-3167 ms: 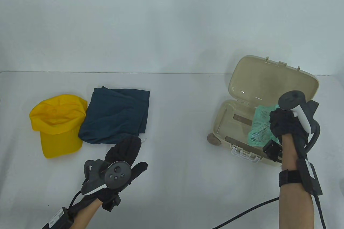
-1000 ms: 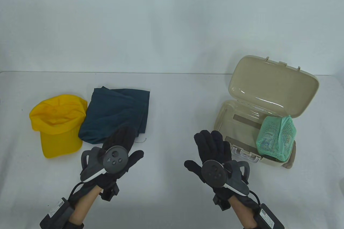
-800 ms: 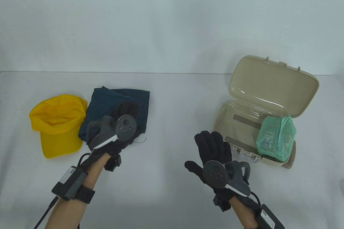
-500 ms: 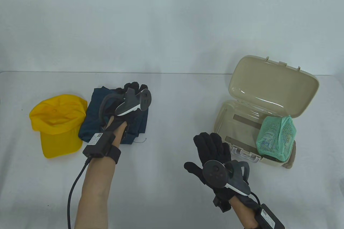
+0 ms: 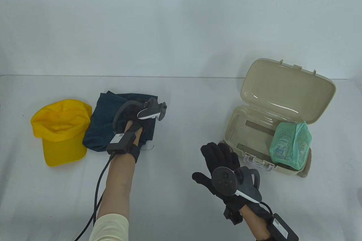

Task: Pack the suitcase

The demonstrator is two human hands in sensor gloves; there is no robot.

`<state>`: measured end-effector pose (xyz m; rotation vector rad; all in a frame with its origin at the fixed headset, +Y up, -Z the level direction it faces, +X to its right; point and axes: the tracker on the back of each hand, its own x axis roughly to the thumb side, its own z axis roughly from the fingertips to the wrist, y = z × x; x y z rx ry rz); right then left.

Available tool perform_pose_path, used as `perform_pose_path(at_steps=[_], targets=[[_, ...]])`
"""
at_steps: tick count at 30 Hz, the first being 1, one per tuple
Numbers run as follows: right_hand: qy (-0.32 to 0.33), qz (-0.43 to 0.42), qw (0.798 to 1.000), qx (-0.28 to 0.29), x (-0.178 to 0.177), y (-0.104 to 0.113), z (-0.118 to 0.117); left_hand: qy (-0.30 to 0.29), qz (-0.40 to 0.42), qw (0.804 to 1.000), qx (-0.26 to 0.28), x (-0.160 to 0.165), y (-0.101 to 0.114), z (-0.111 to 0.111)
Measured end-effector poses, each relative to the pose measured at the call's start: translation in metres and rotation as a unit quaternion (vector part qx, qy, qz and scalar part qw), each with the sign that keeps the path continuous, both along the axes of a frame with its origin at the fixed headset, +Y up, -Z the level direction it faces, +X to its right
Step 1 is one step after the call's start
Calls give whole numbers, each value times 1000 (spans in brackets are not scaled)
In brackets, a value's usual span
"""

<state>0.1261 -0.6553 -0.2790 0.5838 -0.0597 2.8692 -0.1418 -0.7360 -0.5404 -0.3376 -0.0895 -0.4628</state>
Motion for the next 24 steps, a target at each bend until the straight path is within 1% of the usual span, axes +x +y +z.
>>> perform_pose_path(at_steps=[2, 5, 8, 10, 13, 15, 19, 22, 23, 24], targets=[[-2, 1, 1000, 0, 0, 0, 0, 2, 0, 1000, 4, -2, 2, -1], [-2, 2, 1000, -1, 0, 0, 0, -2, -6, 1000, 30, -5, 5, 2], [-4, 4, 1000, 1, 0, 0, 0, 0, 19, 999, 51, -10, 13, 6], [-5, 4, 1000, 2, 0, 0, 0, 8, 54, 997, 54, -18, 24, 8], [-3, 0, 1000, -1, 0, 0, 0, 30, 127, 989, 68, -34, 54, 12], [0, -5, 1000, -8, -1, 0, 0, 35, 159, 984, 75, -44, 71, 15], [5, -4, 1000, -10, -2, -2, 0, 41, 216, 969, 116, -65, 114, 21], [5, -3, 1000, -21, -2, -5, -2, 53, 242, 955, 161, -83, 152, 27], [4, -5, 1000, -25, -2, -6, -3, 58, 237, 952, 185, -90, 169, 29], [4, -6, 1000, -29, -1, -6, -3, 72, 224, 947, 221, -100, 190, 32]])
